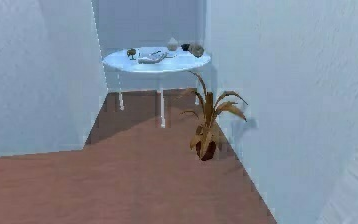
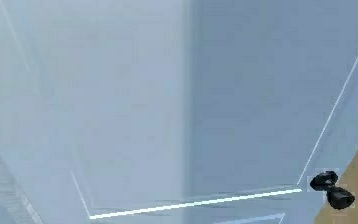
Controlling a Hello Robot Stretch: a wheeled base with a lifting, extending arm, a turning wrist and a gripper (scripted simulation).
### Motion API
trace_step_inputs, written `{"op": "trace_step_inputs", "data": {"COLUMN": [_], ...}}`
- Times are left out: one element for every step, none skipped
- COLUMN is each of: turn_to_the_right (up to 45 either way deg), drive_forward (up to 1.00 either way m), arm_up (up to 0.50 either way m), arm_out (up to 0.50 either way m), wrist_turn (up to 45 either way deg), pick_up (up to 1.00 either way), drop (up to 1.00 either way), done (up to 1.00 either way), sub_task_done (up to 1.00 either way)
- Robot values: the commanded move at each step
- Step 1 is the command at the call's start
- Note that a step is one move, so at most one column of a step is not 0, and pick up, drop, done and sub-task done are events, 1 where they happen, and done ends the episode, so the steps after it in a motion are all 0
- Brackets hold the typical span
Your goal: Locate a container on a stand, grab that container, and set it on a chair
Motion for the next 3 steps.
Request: {"op": "trace_step_inputs", "data": {"turn_to_the_right": [0.0,-45.0,-6.0], "drive_forward": [0.50,0.00,0.00], "arm_up": [0.00,0.00,0.00], "arm_out": [0.00,0.00,0.00], "wrist_turn": [0.0,0.0,0.0], "pick_up": [0.00,0.00,0.00], "drop": [0.00,0.00,0.00], "done": [0.00,0.00,0.00], "sub_task_done": [0.00,0.00,0.00]}}
